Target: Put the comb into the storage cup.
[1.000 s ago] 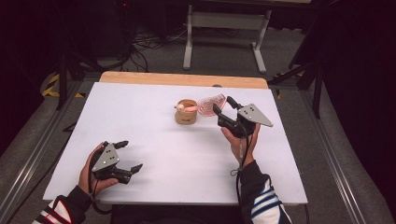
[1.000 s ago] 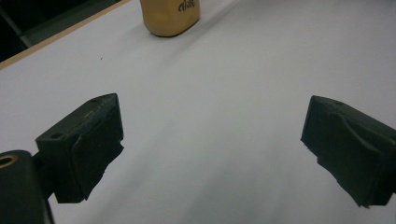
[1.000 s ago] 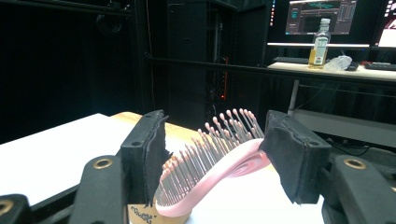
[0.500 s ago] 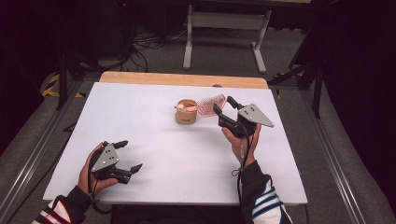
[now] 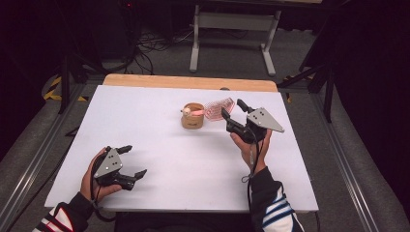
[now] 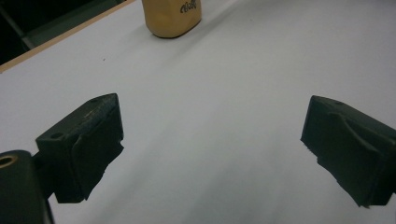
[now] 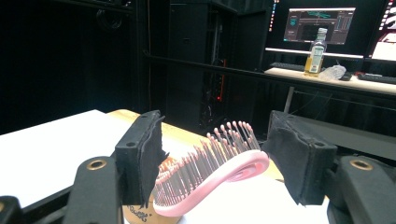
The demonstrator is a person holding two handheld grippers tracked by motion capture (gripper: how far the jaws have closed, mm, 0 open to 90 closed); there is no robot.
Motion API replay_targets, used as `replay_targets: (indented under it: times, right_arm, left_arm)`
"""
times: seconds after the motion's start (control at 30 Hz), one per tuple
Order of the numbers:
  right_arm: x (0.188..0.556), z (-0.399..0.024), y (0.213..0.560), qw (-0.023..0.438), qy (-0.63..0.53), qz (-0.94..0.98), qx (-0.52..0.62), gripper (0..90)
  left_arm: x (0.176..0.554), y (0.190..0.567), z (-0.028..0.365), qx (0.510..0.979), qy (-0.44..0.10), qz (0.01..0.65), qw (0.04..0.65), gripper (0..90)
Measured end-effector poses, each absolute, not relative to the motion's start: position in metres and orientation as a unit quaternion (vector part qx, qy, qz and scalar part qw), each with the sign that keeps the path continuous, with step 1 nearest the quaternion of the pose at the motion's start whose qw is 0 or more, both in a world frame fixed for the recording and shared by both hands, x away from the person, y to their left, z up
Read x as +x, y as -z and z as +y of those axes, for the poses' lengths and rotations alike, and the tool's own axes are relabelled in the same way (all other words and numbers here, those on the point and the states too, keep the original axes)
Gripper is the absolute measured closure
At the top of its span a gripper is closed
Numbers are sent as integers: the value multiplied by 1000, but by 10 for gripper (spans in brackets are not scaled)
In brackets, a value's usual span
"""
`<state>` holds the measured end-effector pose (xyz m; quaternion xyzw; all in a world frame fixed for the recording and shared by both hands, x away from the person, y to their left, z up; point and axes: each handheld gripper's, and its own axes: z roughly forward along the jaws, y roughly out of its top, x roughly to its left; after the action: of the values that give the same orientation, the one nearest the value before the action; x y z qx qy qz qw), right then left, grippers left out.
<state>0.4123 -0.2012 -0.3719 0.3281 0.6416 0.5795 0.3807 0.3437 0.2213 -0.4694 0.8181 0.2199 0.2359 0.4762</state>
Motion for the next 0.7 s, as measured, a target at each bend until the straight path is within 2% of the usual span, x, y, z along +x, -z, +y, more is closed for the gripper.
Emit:
replay_targets:
  times: [0.7]
  right_arm:
    - [401, -199, 364, 386, -559, 668, 303, 286]
  left_arm:
    - [343, 468, 222, 818, -238, 217, 476, 66]
